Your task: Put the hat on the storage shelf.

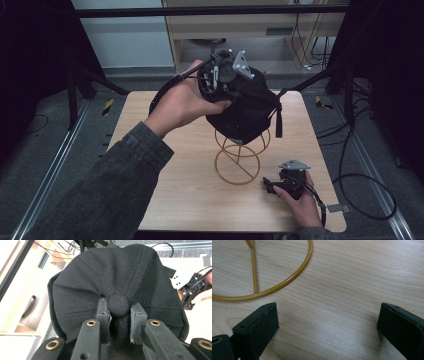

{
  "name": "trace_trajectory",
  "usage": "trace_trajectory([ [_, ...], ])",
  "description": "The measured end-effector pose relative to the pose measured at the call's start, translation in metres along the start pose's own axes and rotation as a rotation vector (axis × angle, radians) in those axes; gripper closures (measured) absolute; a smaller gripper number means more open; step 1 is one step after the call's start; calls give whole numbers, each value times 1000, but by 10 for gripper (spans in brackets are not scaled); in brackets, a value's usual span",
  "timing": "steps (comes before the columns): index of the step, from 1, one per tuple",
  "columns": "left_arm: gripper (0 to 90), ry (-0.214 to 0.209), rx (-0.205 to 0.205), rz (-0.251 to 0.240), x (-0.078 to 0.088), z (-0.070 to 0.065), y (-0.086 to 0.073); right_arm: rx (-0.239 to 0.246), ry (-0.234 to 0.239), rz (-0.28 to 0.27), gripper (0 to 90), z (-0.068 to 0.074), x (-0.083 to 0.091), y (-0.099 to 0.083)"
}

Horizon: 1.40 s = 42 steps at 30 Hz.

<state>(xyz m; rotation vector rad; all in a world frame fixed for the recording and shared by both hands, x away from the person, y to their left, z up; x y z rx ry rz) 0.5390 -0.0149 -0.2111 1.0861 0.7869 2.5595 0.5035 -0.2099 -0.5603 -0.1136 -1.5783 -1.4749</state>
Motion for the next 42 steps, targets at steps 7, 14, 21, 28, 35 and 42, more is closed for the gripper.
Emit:
trace_trajectory([
  [7, 741, -28, -6, 27, -17, -11, -5, -11, 3, 1, 38, 1, 0, 0],
  [14, 741, -70, -16, 75, -39, -26, -18, -11, 4, 1, 38, 1, 0, 0],
  [21, 740, -98, -8, 83, -47, -32, -22, -11, 4, 1, 38, 1, 0, 0],
  [28, 739, -124, -1, 91, -56, -39, -27, -10, 4, 1, 38, 1, 0, 0],
  [35, 735, -135, 1, 96, -63, -44, -32, -8, 4, 0, 38, 1, 0, 0],
  [42, 728, -141, 17, 101, -66, -42, -33, -8, 4, 0, 38, 1, 0, 0],
])
Point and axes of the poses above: each handheld gripper's, and its own axes: x roughly backward along the jaws, y roughly out of its top, z roughly to its left, the point moved 7 cm from there along -x, roughly forward along the jaws, and after that the axes turned 15 degrees about y, right-handed, at the moved point
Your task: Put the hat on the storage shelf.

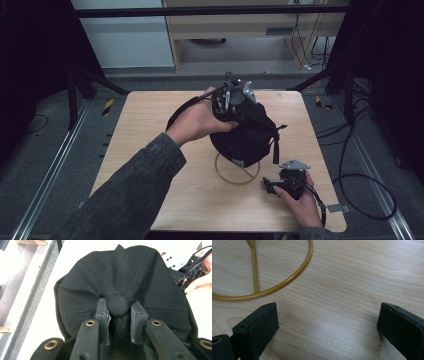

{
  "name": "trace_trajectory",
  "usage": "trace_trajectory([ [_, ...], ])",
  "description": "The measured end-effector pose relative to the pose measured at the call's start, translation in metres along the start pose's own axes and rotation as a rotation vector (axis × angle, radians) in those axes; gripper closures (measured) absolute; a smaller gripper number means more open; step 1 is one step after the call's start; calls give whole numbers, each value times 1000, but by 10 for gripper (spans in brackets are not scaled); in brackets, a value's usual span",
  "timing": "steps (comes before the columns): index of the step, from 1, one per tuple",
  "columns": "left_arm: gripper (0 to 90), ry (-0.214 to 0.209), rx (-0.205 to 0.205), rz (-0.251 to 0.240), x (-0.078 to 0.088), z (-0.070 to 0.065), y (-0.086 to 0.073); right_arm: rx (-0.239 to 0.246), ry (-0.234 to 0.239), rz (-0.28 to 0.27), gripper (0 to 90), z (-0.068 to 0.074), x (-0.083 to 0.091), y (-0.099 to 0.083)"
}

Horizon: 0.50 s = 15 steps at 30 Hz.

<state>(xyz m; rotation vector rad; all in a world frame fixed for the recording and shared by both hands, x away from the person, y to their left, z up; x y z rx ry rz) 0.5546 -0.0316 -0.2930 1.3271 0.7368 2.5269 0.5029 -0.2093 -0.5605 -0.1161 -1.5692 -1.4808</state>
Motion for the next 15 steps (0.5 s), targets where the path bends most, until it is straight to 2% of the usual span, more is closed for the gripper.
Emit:
trace_trajectory([
  [6, 706, -3, 0, 5, -2, -1, -2, -3, 0, 0, 38, 0, 0, 0],
  [11, 661, 8, 13, 7, -3, 1, -5, -3, 0, 0, 38, 0, 0, 0],
  [15, 638, 1, 31, 0, -3, 2, -8, -3, 0, 0, 38, 0, 0, 0],
])
Point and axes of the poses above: each handheld gripper's, and its own axes: x roughly backward along the jaws, y roughly out of its top, z roughly to its left, the point moved 7 cm from there along -x, roughly forward along the jaws, and after that the axes turned 15 degrees about y, right-handed, at the moved point
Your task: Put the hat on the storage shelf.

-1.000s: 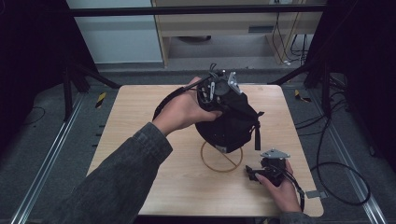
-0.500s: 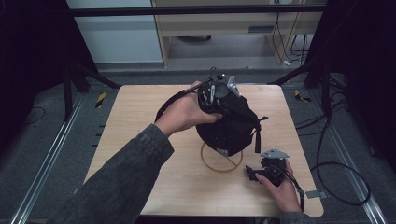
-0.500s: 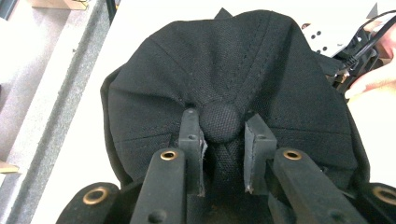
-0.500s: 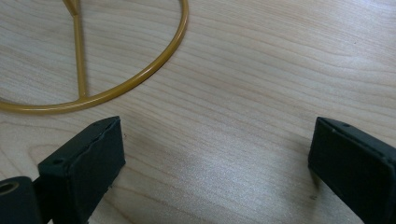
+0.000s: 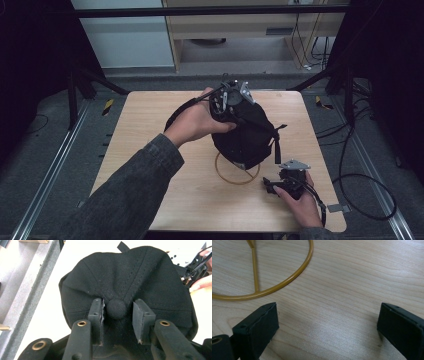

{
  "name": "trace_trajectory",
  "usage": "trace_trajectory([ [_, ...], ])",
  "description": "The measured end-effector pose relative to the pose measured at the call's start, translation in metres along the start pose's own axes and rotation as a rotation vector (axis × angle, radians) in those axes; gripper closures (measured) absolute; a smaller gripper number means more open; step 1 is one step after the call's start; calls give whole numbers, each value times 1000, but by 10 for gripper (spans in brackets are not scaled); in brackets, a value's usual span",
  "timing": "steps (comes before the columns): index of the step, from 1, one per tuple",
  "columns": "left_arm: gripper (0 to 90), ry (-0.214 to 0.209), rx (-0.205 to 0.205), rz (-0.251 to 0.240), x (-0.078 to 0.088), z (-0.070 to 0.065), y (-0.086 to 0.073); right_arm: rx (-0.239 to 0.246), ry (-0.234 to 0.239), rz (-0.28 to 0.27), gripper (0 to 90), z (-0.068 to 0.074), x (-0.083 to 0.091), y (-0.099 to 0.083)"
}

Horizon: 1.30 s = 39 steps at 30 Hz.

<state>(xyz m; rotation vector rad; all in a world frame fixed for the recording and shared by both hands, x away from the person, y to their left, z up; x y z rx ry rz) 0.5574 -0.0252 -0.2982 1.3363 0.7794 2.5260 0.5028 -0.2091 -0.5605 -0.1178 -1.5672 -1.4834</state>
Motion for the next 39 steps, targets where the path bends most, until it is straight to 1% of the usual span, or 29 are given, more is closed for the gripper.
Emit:
trace_trajectory([
  [2, 634, -1, -5, 2, 1, 0, -1, 0, 0, 0, 38, 0, 0, 0],
  [4, 615, 3, -1, -2, 2, 0, -1, 0, 0, 0, 38, 0, 0, 0],
  [7, 570, 14, 2, -21, 6, 1, -1, 0, 0, 0, 38, 0, 0, 0],
  [9, 562, 19, 7, -30, 9, 2, -1, 0, 0, 0, 38, 0, 0, 0],
  [13, 525, 26, 13, -40, 14, 4, -3, 0, 0, 0, 38, 0, 0, 0],
  [15, 493, 30, 15, -48, 17, 3, -4, 0, 0, 0, 38, 0, 0, 0],
  [18, 474, 37, 15, -53, 20, 3, -6, -1, 0, 0, 38, 0, 0, 0],
  [20, 443, 46, 20, -54, 21, 3, -8, -1, 0, 0, 38, 0, 0, 0],
  [23, 377, 50, 22, -60, 24, 2, -10, -1, 0, 0, 38, 0, 0, 0],
  [24, 349, 52, 29, -70, 25, 2, -11, 0, 0, 0, 38, 0, 0, 0],
  [25, 291, 53, 34, -75, 27, 2, -11, 0, 0, 0, 38, 0, 0, 0],
  [26, 246, 56, 52, -85, 28, 1, -11, 0, 0, 0, 38, 0, 0, 0],
  [27, 193, 56, 57, -90, 30, 1, -11, 0, 0, 0, 38, 0, 0, 0],
  [29, 157, 51, 78, -107, 33, -1, -13, 0, 0, 0, 38, 0, 0, 0],
  [30, 132, 52, 81, -105, 34, -1, -14, 0, 0, 0, 38, 0, 0, 0],
  [32, 103, 54, 84, -103, 36, -2, -17, 0, 0, 0, 38, 0, 0, 0],
  [34, 80, 51, 92, -114, 39, -3, -19, 0, 0, 0, 38, 0, 0, 0],
  [36, 75, 39, 103, -124, 41, -4, -22, 0, 0, 0, 38, 0, 0, 0],
  [39, 61, 41, 103, -121, 43, -6, -27, 0, 0, 0, 38, 0, 0, 0],
])
Point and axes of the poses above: each handheld gripper's, and its own axes: x roughly backward along the jaws, y roughly out of its top, z roughly to its left, the point moved 7 cm from there along -x, roughly forward along the jaws, and after that the axes turned 15 degrees about y, right-handed, at the moved point
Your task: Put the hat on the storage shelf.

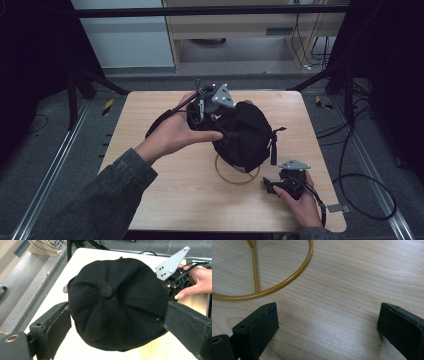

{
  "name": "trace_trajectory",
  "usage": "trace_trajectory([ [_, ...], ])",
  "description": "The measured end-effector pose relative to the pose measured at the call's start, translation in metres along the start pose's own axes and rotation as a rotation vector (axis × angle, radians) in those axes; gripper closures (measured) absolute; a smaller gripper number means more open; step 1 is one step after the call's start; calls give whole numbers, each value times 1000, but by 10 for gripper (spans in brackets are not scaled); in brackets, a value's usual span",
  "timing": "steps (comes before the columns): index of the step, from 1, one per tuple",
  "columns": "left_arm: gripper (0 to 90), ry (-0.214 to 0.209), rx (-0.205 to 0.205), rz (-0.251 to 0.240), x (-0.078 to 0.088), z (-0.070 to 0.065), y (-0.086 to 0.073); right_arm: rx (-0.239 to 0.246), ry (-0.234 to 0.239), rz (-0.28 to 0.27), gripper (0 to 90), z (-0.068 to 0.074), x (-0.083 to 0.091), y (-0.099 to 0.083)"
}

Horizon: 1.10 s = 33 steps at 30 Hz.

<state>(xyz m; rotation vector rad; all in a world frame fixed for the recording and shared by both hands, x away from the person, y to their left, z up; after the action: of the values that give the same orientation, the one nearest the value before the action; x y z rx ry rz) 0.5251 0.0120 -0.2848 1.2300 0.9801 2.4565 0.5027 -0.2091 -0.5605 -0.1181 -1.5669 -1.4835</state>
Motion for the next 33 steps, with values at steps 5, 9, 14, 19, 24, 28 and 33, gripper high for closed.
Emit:
trace_trajectory([
  [5, 61, 8, 9, -10, 5, -1, -7, 0, 0, 1, 38, 0, 0, 0],
  [9, 58, 15, 15, -13, 11, -1, -13, 2, -1, 0, 38, 0, 0, 0],
  [14, 62, 34, 41, -13, 17, 2, -22, 6, -1, 1, 38, 0, 0, 0],
  [19, 58, 47, 61, -12, 23, 7, -34, 6, -1, 1, 38, -1, 0, 0],
  [24, 63, 70, 91, -4, 27, 12, -51, 8, -2, 0, 38, -1, 0, 0],
  [28, 64, 92, 115, 10, 29, 17, -68, 8, -3, -1, 38, -1, 0, 0],
  [33, 65, 114, 132, 20, 33, 21, -87, 4, 0, -1, 38, 0, 0, 0],
])
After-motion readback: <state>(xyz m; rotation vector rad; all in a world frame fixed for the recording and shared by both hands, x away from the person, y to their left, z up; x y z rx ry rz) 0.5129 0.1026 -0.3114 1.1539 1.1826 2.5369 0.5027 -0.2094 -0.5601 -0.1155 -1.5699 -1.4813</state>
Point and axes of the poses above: each handheld gripper's, and its own axes: x roughly backward along the jaws, y roughly out of its top, z roughly to its left, the point moved 7 cm from there along -x, roughly forward along the jaws, and after that the axes turned 15 degrees about y, right-handed, at the moved point
